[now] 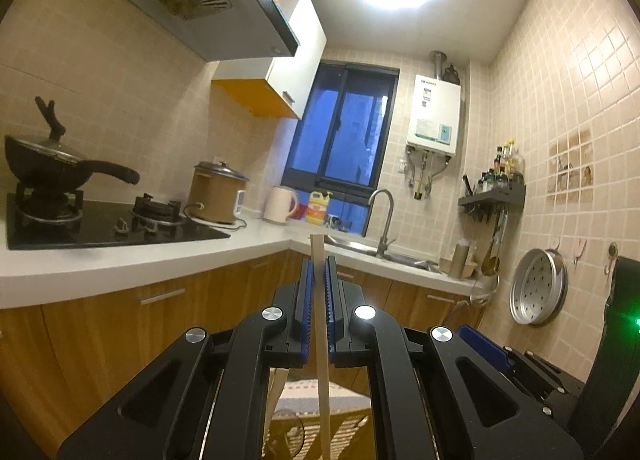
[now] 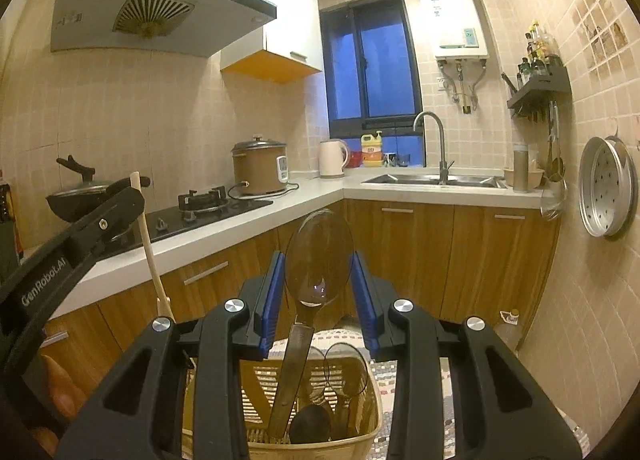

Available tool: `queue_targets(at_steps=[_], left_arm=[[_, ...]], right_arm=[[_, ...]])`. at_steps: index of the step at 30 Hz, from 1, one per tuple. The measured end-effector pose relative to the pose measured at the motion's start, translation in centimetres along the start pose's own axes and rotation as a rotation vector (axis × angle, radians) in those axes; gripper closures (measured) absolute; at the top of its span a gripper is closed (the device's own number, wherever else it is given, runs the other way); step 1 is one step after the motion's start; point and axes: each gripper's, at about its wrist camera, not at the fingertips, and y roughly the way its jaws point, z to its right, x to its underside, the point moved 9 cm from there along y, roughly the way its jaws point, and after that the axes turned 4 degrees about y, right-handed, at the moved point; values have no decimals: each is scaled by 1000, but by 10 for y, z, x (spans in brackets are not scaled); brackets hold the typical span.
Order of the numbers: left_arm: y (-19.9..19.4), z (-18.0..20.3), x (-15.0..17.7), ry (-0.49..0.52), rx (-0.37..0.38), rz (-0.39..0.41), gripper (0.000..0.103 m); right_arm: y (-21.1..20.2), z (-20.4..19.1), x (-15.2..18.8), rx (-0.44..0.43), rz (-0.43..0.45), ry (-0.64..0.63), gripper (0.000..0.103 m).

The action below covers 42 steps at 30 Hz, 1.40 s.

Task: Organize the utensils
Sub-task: 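Lower both utensils into the holder and open both tools, then lower both open tools back to the cloth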

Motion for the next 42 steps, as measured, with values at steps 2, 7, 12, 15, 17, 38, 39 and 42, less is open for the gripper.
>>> queue_targets(at_steps=[2, 7, 12, 15, 17, 38, 39, 42], left_arm=[[-2, -1, 8, 5, 9, -15, 99], [-6, -7, 26, -22, 38, -69, 98], [-25, -12, 20, -36, 62, -83, 94], [-41, -13, 13, -44, 67, -76, 81], [-50, -12, 9, -43, 71, -78, 81], [-133, 23, 53, 28, 134, -322, 71], [-132, 22, 62, 12, 146, -361, 71], [-128, 17, 100, -72, 187, -524, 71]], right_arm=[[2, -2, 7, -10, -22, -7, 72], [-7, -3, 14, -17, -34, -15, 69], [-27, 2, 11, -29, -35, 0, 58], [-42, 5, 9, -30, -36, 7, 56], [-54, 8, 9, -28, -37, 13, 56], [-133, 25, 55, 29, -328, -42, 56], [-131, 27, 65, 30, -373, -39, 56], [-122, 32, 104, 7, -568, -24, 56]])
